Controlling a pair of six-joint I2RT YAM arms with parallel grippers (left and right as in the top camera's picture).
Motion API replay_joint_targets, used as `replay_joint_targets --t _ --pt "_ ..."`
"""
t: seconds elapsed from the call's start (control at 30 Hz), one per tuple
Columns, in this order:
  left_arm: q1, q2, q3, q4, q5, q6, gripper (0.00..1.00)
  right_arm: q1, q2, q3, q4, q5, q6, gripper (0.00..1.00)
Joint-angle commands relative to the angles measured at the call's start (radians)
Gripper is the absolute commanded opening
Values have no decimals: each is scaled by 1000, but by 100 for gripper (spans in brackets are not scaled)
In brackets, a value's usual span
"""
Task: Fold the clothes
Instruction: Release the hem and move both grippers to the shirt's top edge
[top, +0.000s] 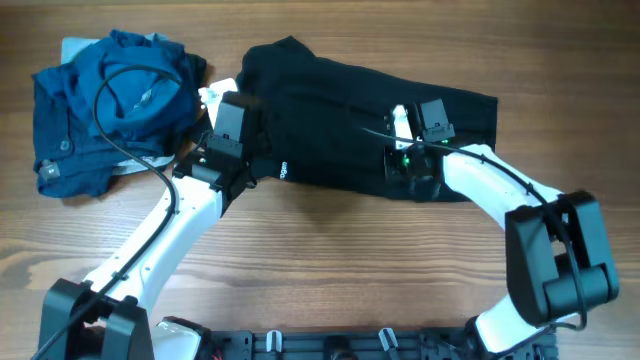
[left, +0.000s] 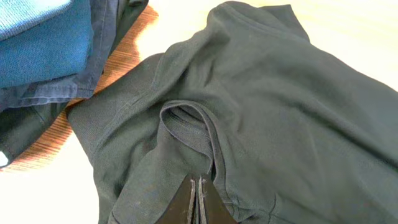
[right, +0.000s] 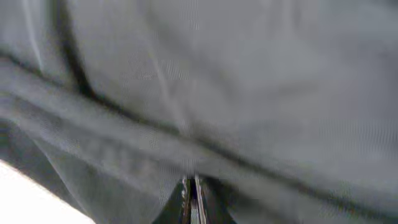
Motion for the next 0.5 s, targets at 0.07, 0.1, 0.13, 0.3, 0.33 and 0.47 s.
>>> replay_joint_targets --t 0.07,0.1,0.13,0.3,0.33,0.47 --pt "5 -22 12 0 1 -14 4 3 100 11 189 122 113 9" --pt "6 -22 12 2 1 -14 4 -8 105 15 198 123 119 8" --pt "6 -22 12 6 1 -12 4 -16 102 29 177 123 135 8" --pt "62 -13 185 -37 110 101 15 -103 50 417 -328 103 79 51" --pt "72 1 241 -55 112 134 15 -116 50 509 -436 104 61 63" --pt "81 168 486 -145 148 239 11 -155 48 711 -668 104 51 77"
